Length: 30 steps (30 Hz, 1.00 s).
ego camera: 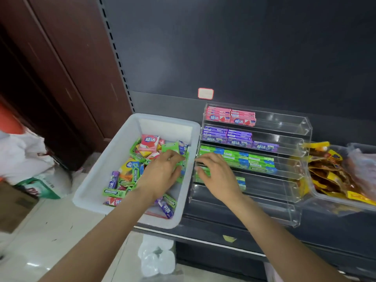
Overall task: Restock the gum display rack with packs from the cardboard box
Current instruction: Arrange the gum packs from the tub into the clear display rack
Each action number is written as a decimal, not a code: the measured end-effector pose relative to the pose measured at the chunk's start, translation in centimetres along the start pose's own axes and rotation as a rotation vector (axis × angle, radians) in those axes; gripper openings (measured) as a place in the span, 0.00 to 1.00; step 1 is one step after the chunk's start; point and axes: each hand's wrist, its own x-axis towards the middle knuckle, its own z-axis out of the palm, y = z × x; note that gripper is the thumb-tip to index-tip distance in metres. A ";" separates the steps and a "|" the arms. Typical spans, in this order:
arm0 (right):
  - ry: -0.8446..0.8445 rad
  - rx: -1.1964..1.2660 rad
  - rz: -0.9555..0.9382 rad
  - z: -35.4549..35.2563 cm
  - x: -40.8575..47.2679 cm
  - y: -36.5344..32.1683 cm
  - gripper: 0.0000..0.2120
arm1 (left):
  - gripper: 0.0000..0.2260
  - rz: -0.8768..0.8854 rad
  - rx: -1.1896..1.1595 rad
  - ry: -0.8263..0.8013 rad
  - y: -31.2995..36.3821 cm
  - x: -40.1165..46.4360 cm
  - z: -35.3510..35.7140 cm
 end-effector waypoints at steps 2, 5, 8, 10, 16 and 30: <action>-0.013 0.015 -0.017 1.2 1.6 -2.7 0.15 | 0.13 -0.060 0.004 0.049 -3.3 -1.1 -1.8; -0.078 0.013 -0.017 3.8 3.8 -6.7 0.17 | 0.14 -0.182 0.016 0.082 -8.7 -2.7 -4.4; -0.128 0.007 0.039 7.0 5.8 -10.2 0.19 | 0.18 -0.263 0.075 0.041 -13.8 -3.8 -6.4; -0.180 0.004 0.084 9.1 6.9 -12.1 0.22 | 0.22 -0.282 0.084 -0.041 -16.8 -4.0 -7.3; -0.386 -0.105 0.230 13.7 8.8 -14.4 0.27 | 0.24 -0.199 -0.055 -0.197 -21.9 -4.1 -7.7; -0.401 -0.197 0.343 14.2 9.7 -15.3 0.15 | 0.24 -0.169 -0.242 -0.259 -23.7 -4.9 -6.9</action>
